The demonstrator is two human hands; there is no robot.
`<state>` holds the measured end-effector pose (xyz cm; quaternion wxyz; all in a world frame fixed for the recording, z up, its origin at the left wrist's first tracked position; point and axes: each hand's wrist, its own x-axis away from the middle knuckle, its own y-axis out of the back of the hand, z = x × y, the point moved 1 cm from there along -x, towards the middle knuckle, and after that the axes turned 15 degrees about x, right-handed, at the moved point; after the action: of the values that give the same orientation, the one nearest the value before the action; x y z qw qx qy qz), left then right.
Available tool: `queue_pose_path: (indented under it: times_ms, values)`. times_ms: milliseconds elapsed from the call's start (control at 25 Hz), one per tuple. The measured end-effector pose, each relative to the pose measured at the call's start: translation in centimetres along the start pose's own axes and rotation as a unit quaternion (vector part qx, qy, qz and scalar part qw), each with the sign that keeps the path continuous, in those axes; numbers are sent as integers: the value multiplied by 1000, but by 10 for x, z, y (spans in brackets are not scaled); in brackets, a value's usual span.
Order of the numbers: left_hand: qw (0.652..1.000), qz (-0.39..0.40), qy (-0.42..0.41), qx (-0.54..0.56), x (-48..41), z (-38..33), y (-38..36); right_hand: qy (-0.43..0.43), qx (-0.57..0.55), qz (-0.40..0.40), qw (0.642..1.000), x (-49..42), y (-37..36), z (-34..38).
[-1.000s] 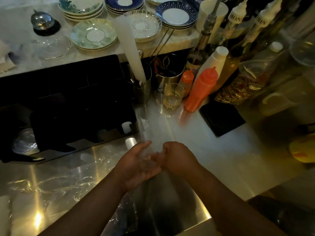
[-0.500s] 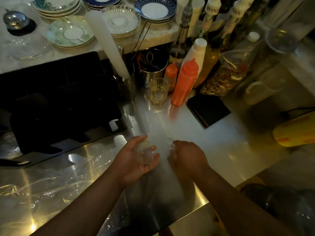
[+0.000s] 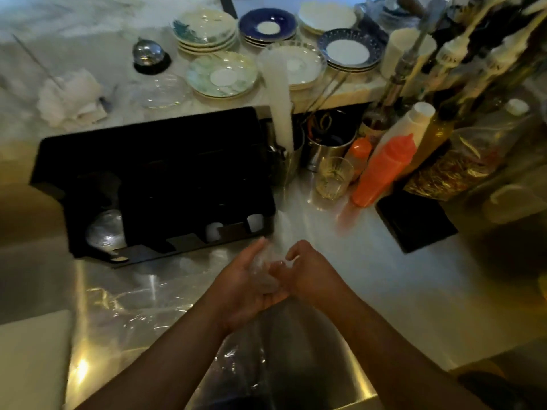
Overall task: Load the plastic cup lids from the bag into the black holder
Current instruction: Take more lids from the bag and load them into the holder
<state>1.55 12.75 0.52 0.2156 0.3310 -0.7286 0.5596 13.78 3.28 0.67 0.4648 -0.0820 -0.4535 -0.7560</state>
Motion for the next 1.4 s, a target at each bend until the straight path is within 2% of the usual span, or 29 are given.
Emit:
queue_pose_path:
  times_ms: [80,160,240,360,520,640,720,800,880,1000,1120,1160,1280,1400]
  values:
    - [999,-18,-37,6,21,-17,13,60,45,-36,996,4,-21,27]
    - [993,-48,-104,-5,39,-37,23,192,60,-51,978,15,-48,58]
    - [974,-114,-181,-74,58,-62,35,280,22,2,960,33,-74,97]
    - [938,-185,-251,-150,94,-102,59,307,-49,47,949,43,-104,149]
    - [910,-205,-309,-185,132,-158,101,262,-172,51,948,31,-135,212]
    - [886,-222,-356,-199,147,-193,128,164,-205,68,962,8,-145,250]
    - [867,-238,-366,-242,149,-211,141,93,-244,114,959,-8,-147,269]
    - [851,-247,-376,-271,146,-225,147,38,-303,170,937,-19,-151,284]
    - [838,-250,-384,-296,138,-232,145,50,-268,171,947,-28,-159,290]
    - [825,-262,-396,-307,121,-228,139,115,-209,114,964,-34,-174,288]
    - [879,-251,-347,-210,114,-232,146,125,-212,89,965,-41,-174,280]
    - [882,-247,-339,-215,114,-236,150,118,-198,88,969,-46,-172,277]
    - [832,-291,-349,-319,114,-252,165,111,-111,91,983,-61,-169,277]
    - [781,-341,-351,-388,108,-261,171,120,-74,45,989,-67,-172,286]
